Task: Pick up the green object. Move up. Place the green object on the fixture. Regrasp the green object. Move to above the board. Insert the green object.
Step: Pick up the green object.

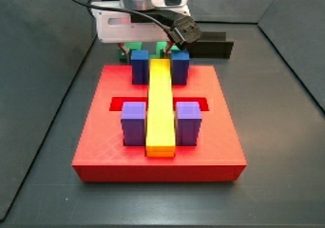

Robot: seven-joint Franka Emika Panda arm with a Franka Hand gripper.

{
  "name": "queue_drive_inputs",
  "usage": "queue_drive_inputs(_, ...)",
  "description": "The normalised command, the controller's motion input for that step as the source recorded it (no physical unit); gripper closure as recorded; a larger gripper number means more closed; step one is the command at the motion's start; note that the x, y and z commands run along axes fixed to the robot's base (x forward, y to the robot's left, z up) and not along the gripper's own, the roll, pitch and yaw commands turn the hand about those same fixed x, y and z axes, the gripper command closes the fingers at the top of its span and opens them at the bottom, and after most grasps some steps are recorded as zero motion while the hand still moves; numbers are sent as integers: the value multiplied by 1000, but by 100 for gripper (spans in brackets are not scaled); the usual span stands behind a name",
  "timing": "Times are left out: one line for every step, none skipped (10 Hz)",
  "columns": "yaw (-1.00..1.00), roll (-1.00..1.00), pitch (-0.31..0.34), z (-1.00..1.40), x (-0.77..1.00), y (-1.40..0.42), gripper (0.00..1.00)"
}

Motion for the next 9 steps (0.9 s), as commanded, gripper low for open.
queue_drive_inputs(0,0,0,0,0,0,0)
queue_drive_inputs(0,0,0,0,0,0,100)
queue_drive_inputs(0,0,0,0,0,0,100)
queue_drive_inputs(0,0,0,0,0,0,100)
queue_drive_inputs(0,0,0,0,0,0,100)
queue_drive_inputs(0,0,0,0,0,0,100)
queue_drive_inputs(0,0,0,0,0,0,100)
queue_drive_inputs(0,0,0,0,0,0,100)
queue_drive_inputs(0,0,0,0,0,0,100)
